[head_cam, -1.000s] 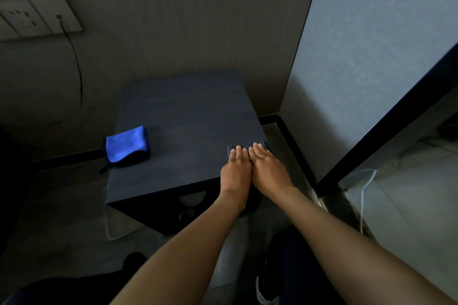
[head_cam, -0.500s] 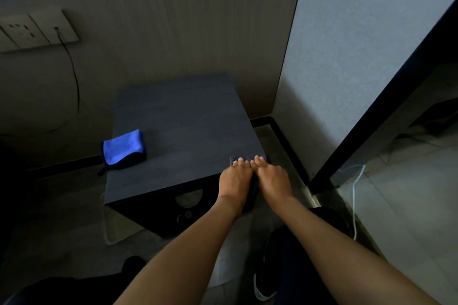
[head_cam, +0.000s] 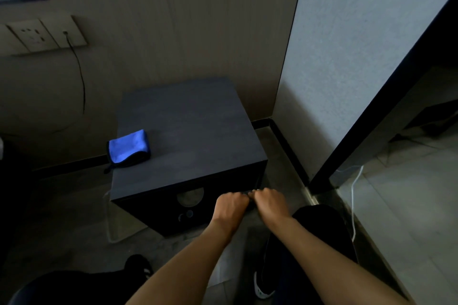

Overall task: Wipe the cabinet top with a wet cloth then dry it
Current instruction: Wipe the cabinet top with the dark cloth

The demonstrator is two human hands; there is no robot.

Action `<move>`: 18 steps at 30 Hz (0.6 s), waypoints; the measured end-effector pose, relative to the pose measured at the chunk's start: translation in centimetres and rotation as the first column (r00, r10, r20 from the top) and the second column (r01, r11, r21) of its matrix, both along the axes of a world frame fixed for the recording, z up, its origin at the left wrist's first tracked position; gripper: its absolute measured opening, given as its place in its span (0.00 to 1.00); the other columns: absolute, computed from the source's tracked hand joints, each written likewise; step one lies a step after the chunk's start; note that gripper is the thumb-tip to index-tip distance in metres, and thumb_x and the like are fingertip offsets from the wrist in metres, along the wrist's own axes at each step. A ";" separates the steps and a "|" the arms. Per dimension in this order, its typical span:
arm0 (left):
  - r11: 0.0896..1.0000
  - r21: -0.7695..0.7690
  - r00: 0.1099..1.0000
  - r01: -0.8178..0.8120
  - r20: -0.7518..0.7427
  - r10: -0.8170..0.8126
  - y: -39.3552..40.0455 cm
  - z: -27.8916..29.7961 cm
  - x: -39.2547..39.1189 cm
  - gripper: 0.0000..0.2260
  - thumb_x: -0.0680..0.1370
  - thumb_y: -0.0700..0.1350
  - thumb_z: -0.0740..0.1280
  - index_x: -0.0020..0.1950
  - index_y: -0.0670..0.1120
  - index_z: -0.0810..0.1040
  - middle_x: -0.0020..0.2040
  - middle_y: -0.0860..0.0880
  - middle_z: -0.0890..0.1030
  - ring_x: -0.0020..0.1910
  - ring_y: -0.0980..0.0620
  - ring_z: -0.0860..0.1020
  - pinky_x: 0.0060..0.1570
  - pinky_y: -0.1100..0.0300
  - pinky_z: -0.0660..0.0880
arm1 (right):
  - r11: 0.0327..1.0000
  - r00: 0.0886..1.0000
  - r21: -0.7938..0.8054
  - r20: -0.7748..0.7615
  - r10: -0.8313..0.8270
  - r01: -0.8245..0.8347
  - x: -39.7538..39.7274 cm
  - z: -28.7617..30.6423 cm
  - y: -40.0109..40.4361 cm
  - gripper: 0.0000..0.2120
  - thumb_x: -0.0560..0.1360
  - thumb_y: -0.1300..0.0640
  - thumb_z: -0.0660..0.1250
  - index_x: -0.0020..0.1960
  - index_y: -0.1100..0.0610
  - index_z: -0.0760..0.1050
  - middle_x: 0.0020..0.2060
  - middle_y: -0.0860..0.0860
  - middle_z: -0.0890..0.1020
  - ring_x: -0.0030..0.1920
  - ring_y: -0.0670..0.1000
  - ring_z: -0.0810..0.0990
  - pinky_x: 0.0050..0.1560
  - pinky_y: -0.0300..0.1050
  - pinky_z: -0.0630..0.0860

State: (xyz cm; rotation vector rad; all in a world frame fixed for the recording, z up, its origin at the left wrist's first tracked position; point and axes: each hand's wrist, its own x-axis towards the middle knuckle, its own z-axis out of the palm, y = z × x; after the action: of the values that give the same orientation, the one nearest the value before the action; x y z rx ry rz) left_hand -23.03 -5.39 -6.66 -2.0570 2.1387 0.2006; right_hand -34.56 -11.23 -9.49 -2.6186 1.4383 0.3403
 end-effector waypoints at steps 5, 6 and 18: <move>1.000 -0.028 0.998 -0.002 -0.063 0.000 1.0 -0.9 1.6 0.14 0.81 0.41 0.58 0.65 0.49 0.73 0.56 0.46 0.82 0.55 0.43 0.81 0.49 0.52 0.76 | 0.998 0.998 -0.032 0.025 0.062 -0.061 0.4 -0.5 0.3 0.14 0.83 0.56 0.56 0.64 0.51 0.75 0.56 0.53 0.82 0.55 0.57 0.82 0.51 0.49 0.78; 0.999 -0.048 0.997 -0.005 -0.082 0.001 0.8 -0.7 2.2 0.14 0.81 0.42 0.58 0.65 0.50 0.73 0.55 0.46 0.82 0.54 0.43 0.81 0.48 0.52 0.76 | 0.997 0.997 -0.026 0.043 0.069 -0.068 0.6 -0.1 0.0 0.14 0.82 0.56 0.58 0.65 0.50 0.75 0.57 0.52 0.82 0.55 0.56 0.82 0.51 0.49 0.78; 0.866 -0.491 0.975 -0.095 -0.220 -0.017 -4.3 3.4 4.8 0.10 0.80 0.49 0.62 0.59 0.54 0.78 0.53 0.53 0.82 0.50 0.51 0.82 0.41 0.57 0.78 | 0.947 0.908 -0.317 0.379 0.177 -0.052 0.7 7.5 -5.1 0.21 0.69 0.63 0.73 0.61 0.53 0.81 0.59 0.52 0.83 0.58 0.51 0.83 0.51 0.46 0.81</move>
State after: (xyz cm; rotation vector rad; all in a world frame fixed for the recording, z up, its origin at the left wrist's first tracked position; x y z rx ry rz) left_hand -18.27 -9.73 -3.26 -2.4534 2.4883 -0.1557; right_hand -33.88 -16.38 -1.96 -2.7846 1.2749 -0.4267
